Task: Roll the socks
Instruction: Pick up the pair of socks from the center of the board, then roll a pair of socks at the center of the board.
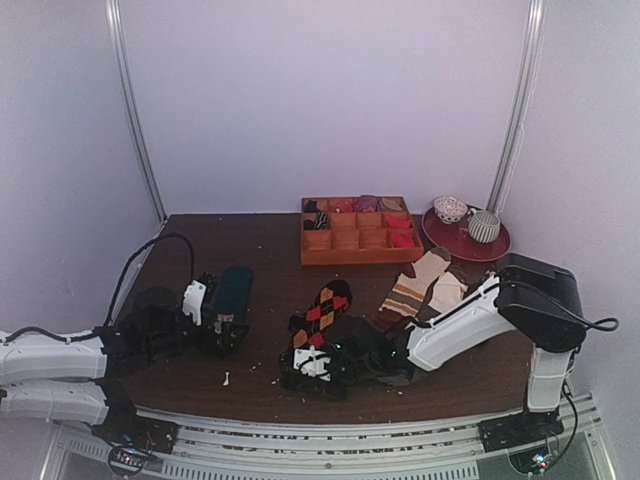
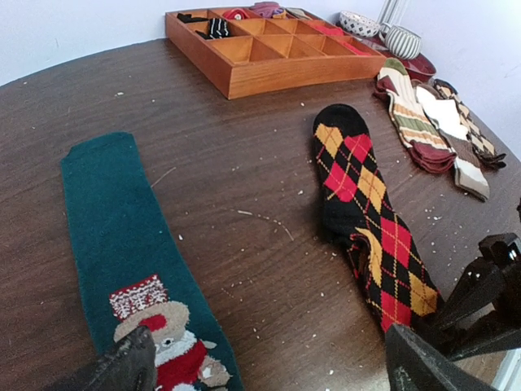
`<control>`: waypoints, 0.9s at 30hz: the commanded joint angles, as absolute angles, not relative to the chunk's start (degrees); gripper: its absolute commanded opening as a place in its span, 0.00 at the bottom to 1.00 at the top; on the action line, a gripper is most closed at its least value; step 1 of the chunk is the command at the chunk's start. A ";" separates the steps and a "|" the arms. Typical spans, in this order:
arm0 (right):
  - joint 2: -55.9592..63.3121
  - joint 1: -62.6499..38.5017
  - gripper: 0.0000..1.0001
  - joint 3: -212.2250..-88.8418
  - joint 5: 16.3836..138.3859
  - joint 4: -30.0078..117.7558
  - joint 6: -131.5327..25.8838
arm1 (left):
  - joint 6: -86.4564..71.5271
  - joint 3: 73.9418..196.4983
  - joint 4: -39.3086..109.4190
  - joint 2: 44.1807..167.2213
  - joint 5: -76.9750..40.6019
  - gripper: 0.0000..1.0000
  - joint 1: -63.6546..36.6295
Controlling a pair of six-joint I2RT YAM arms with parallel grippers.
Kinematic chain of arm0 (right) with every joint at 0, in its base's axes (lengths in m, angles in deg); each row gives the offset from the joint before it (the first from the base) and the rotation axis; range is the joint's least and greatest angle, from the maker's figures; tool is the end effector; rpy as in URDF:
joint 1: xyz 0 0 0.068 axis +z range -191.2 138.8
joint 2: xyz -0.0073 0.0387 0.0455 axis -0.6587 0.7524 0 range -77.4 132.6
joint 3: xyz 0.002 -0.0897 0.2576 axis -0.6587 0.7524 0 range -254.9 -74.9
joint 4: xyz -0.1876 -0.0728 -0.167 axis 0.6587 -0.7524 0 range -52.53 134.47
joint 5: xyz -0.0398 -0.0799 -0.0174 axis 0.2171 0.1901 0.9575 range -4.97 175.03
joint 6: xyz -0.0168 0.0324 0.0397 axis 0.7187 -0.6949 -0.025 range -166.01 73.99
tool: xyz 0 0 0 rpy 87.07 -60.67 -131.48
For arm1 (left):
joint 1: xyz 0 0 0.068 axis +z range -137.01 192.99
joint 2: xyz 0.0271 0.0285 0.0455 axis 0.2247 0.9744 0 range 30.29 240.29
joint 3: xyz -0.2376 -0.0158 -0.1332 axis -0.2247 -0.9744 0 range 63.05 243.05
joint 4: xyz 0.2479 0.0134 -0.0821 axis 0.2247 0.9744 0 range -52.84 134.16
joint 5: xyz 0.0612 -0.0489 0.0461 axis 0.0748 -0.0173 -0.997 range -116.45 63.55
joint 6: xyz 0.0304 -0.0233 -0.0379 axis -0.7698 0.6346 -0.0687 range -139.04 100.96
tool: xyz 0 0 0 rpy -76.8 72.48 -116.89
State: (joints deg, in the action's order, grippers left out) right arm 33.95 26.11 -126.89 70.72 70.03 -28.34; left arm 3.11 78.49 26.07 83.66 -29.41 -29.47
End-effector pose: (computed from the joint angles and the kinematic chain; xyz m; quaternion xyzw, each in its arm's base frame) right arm 0.1395 0.3565 0.1186 -0.6345 0.6058 0.2959 0.3780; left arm 0.1416 -0.1272 0.1727 0.1367 0.8407 -0.2612 0.4543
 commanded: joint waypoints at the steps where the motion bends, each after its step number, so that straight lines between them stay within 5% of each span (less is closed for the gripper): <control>1: 36.17 23.76 0.24 -129.36 66.28 62.33 -34.83 | 2.31 80.01 22.96 83.94 -28.78 0.97 -29.60; 9: 41.18 13.27 0.11 -133.81 38.39 60.03 -57.13 | 1.04 77.54 16.14 83.71 -18.86 0.86 -29.81; 20: 46.09 8.75 0.11 -129.45 28.14 74.07 -85.63 | -2.89 73.79 3.60 92.74 -17.81 0.81 -40.28; 27: 46.29 8.22 0.11 -129.92 28.91 68.58 -84.93 | -7.83 79.95 -2.08 107.70 -16.87 0.78 -43.51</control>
